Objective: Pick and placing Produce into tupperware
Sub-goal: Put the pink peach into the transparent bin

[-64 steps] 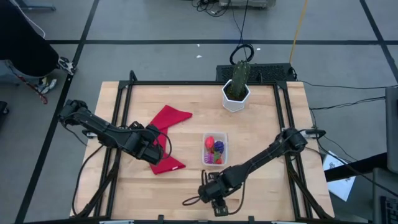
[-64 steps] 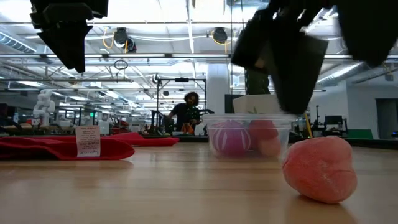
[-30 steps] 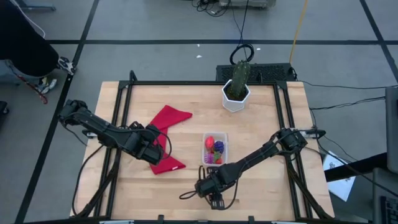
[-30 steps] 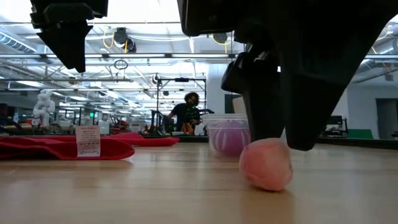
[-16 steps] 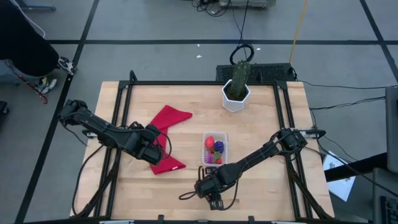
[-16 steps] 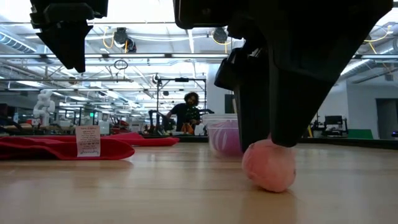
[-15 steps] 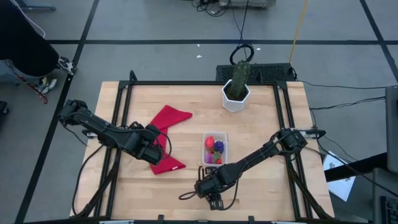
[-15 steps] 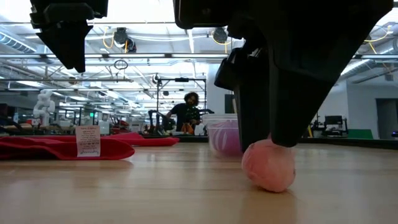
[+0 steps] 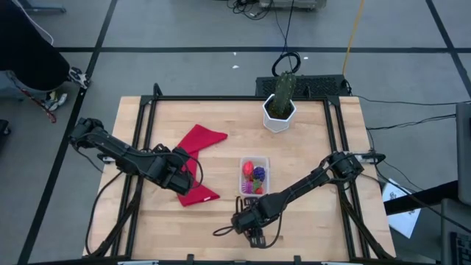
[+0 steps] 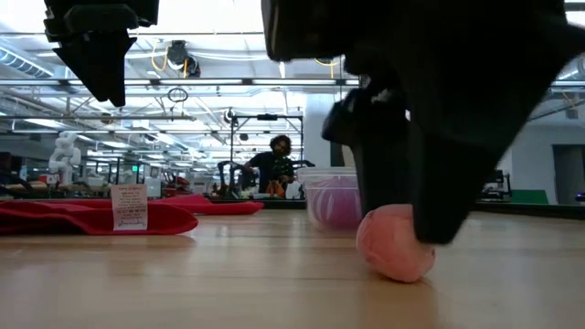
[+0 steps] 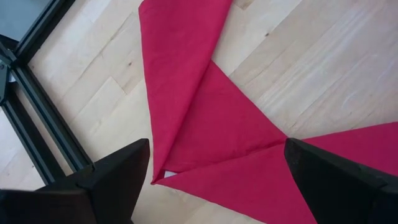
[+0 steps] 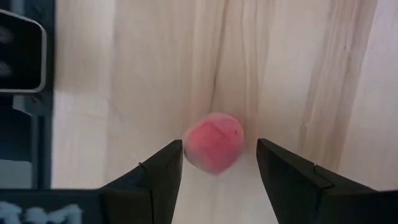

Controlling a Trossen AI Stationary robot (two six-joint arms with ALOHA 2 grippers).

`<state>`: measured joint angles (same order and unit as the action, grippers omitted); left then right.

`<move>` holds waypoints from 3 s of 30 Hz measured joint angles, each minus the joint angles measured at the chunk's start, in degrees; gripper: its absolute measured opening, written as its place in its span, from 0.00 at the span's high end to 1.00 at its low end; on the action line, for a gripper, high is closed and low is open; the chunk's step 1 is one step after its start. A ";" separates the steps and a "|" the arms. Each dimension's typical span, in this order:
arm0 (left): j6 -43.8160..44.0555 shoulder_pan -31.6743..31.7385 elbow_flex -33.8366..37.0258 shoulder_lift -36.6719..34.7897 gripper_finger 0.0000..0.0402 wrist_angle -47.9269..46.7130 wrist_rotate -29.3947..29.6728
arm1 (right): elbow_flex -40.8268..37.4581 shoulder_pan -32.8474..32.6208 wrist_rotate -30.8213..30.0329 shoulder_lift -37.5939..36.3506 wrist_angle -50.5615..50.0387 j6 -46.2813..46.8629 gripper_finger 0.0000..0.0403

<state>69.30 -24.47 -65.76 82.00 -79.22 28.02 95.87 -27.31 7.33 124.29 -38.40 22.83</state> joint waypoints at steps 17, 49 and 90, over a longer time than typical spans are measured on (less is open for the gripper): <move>-0.03 0.00 0.00 0.00 0.06 0.00 0.01 | -2.92 1.42 0.59 -0.22 3.37 1.73 0.51; -0.04 0.00 0.00 0.00 0.06 0.00 0.03 | -2.94 1.46 0.20 -0.13 5.40 1.57 0.51; 0.00 -0.01 0.00 0.00 0.06 0.06 -0.01 | -2.92 1.13 0.15 -0.15 5.19 3.05 0.69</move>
<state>69.30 -24.48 -65.76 82.00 -79.16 28.01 92.95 -26.18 7.49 124.14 -33.21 25.88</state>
